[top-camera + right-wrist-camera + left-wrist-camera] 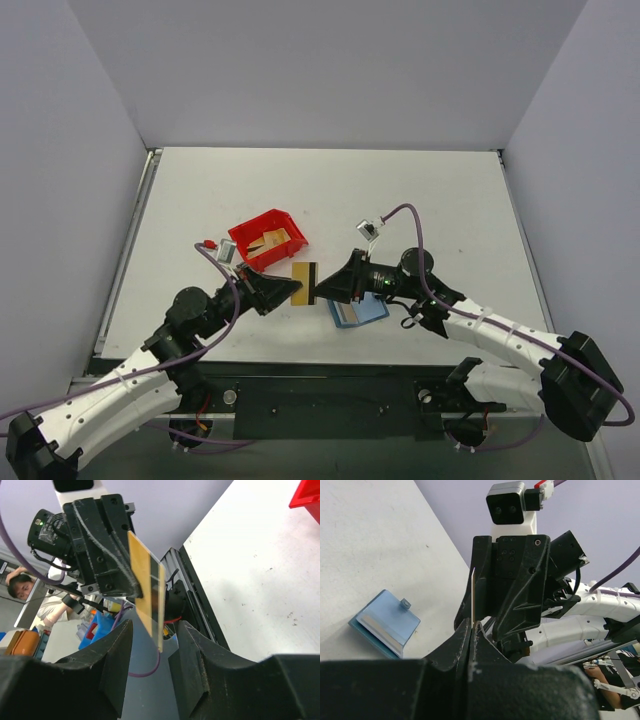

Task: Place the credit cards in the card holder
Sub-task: Insert the credit card into the card holder.

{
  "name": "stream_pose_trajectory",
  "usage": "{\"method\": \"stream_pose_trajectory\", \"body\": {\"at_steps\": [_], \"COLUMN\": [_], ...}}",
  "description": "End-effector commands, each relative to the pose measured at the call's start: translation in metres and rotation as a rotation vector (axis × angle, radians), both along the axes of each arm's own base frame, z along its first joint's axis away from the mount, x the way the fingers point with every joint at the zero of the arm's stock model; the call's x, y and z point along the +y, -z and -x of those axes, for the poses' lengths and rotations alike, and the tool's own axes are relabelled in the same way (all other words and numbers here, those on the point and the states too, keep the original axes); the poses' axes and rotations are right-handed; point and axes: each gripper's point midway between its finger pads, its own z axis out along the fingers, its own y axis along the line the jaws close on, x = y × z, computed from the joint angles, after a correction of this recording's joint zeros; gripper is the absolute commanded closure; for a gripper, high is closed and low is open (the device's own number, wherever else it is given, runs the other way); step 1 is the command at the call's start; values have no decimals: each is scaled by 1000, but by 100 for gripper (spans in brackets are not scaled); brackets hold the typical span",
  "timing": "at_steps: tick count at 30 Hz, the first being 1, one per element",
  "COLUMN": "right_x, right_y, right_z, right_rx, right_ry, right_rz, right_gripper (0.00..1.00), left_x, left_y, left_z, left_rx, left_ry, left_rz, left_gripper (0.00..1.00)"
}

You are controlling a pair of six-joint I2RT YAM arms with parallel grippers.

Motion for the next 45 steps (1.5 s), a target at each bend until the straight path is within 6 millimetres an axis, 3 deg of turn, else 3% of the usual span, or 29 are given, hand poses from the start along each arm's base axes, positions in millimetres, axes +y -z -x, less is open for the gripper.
{"method": "stream_pose_trajectory", "body": {"at_steps": [1, 20, 25, 27, 30, 33, 36, 37, 38, 39, 40, 41, 42, 44, 45], "right_x": [3, 6, 8, 8, 7, 2, -17, -31, -39, -58, -67, -90, -104, -129, -136], "right_y": [-22, -32, -32, -29, -26, -18, 0, 19, 18, 41, 39, 63, 75, 90, 95], "right_z": [-15, -16, -15, -16, -17, -23, -41, -52, -57, -64, -70, -70, -67, -69, -68], "right_rx": [-83, -94, -92, -88, -86, -75, -55, 1, -24, 30, 11, 73, 100, 150, 170], "right_ry": [49, 34, 23, 24, 37, 81, 208, 289, 323, 401, 425, 478, 473, 488, 487], "right_rz": [-55, -87, -88, -74, -58, -3, 132, 235, 288, 414, 478, 618, 727, 873, 911], "right_gripper": [63, 76, 92, 100, 100, 100, 100, 100, 100, 100, 100, 100, 100, 100, 100], "left_x": [-2, -4, -5, -5, -5, -4, 0, 1, 3, 4, 4, 4, 2, -3, -6], "left_y": [-25, -16, -15, -13, -11, -9, -5, -1, 1, 6, 9, 12, 22, 34, 31], "left_z": [4, 5, 4, 3, 1, -2, -6, -8, -11, -12, -16, -18, -23, -30, -32], "left_rx": [-49, -22, -18, -12, -8, -3, 5, 12, 14, 19, 26, 25, 46, 67, 55], "left_ry": [30, 44, 41, 39, 34, 21, -8, -19, -36, -46, -63, -68, -78, -79, -71], "left_rz": [83, 90, 86, 81, 75, 64, 43, 25, 16, -9, -25, -59, -97, -175, -191], "left_gripper": [100, 100, 100, 92, 68, 51, 40, 38, 38, 38, 38, 38, 38, 38, 39]}}
